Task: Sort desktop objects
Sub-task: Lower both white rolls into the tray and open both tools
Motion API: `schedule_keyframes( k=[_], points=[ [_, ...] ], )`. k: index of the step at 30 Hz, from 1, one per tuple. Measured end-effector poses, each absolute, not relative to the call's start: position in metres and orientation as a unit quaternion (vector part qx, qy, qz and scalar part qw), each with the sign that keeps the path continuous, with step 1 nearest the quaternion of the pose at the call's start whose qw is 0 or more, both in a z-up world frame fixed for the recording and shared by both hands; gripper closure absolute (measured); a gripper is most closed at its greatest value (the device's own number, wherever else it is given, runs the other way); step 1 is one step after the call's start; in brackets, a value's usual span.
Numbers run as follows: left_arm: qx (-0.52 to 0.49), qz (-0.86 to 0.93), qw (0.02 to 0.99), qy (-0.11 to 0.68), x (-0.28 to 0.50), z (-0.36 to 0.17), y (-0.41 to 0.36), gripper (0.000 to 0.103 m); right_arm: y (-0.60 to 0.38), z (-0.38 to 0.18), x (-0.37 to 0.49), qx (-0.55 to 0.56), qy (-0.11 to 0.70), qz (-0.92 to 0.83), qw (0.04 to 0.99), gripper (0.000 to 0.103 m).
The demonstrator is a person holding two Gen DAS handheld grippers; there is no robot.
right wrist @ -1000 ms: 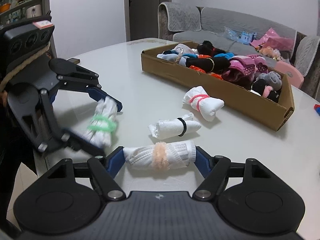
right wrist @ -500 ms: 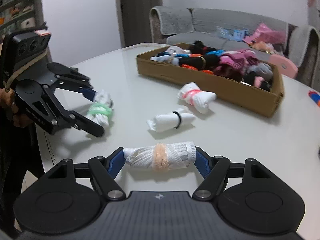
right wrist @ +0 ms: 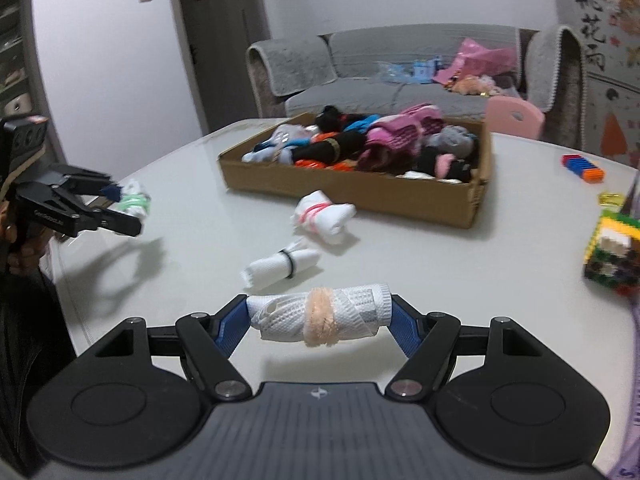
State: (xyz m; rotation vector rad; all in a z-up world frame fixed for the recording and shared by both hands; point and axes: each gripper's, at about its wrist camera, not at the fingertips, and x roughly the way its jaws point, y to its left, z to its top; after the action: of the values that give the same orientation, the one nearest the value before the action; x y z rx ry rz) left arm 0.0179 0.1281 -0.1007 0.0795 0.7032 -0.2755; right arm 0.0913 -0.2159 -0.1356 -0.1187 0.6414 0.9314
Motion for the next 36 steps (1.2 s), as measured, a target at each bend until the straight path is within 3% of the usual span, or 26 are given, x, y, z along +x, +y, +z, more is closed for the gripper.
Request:
schedule_keyframes(
  k=[25,36],
  points=[
    [0.089,-0.089,0.944,0.306,0.093,-0.040,0.139,0.034,-0.199,-0.055,0.172,-0.054,0.265,0.418,0.867,0.033],
    [0.094,-0.081,0.939,0.320,0.166,-0.020,0.149,0.034,-0.170,-0.037,0.216,-0.058,0.271,0.419,0.865,0.033]
  ],
)
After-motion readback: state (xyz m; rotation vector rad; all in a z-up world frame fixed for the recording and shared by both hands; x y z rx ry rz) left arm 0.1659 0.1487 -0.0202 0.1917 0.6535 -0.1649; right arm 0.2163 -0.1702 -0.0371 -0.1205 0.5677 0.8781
